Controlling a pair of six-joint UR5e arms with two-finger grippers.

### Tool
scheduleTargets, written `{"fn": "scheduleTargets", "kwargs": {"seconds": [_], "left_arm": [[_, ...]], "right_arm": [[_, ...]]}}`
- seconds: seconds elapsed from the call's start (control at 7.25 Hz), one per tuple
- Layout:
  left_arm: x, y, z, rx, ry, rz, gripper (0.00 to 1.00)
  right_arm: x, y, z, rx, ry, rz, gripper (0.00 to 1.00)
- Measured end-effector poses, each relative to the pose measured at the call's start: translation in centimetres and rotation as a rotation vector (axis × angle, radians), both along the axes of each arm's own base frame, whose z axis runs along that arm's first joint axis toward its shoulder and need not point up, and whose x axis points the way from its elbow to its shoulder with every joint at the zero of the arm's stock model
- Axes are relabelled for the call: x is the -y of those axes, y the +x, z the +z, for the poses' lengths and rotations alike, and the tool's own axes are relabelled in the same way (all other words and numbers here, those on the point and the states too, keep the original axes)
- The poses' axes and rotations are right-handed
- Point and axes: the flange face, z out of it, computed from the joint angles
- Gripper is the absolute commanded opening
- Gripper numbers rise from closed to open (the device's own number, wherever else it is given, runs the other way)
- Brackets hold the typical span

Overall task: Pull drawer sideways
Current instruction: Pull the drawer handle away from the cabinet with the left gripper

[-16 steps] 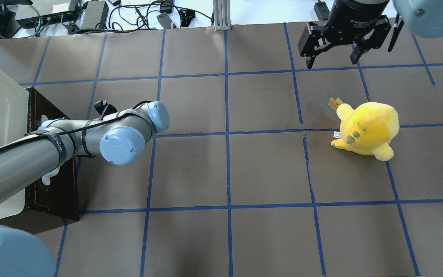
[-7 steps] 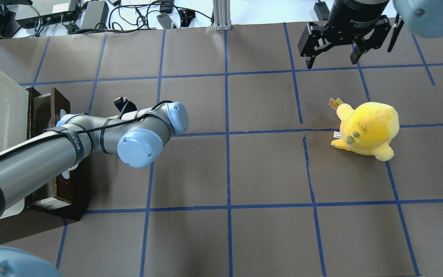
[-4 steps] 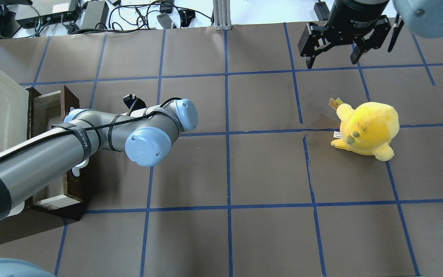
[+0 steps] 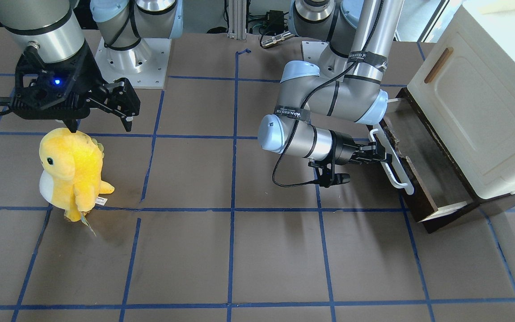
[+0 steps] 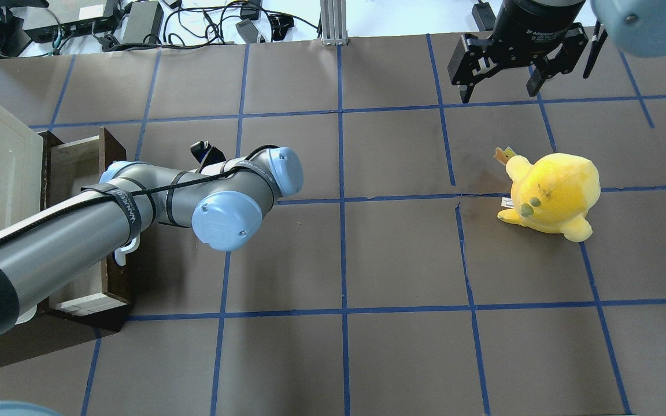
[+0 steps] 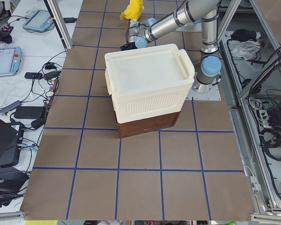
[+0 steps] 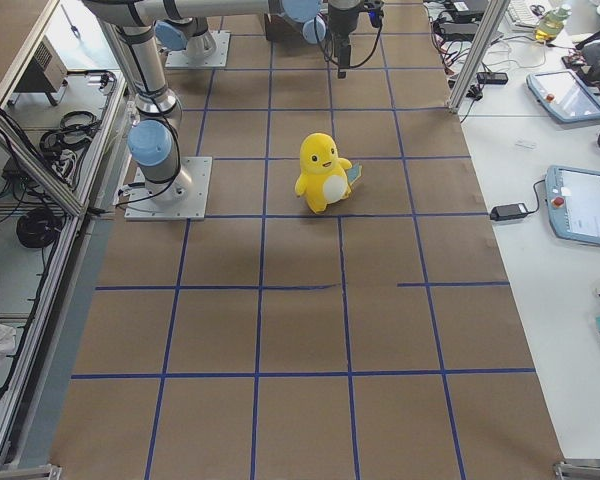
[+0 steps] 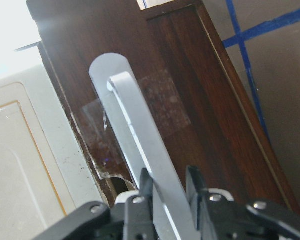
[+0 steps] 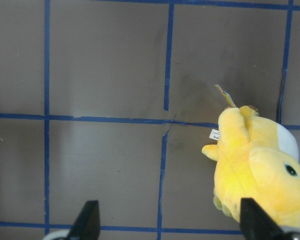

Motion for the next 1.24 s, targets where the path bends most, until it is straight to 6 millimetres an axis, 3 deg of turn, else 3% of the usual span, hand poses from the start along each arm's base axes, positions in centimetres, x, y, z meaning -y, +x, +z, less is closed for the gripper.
{"fn": "scheduleTargets", "kwargs": {"seconds": [0.41, 0.69, 1.24], "left_arm": [[-0.05, -0.85, 0.08, -0.009, -0.002, -0.011, 0.36], [0.05, -1.09, 0.33, -0.009, -0.008, -0.015, 0.81], [0.22, -1.09, 0.93, -0.011, -0.011, -0.02, 0.84]], "right_arm": [[0.0, 0.0, 0.0, 0.0, 0.0, 0.0, 1.0], [0.0, 0.0, 0.0, 0.0, 0.0, 0.0, 1.0], [0.0, 0.0, 0.0, 0.0, 0.0, 0.0, 1.0]]}}
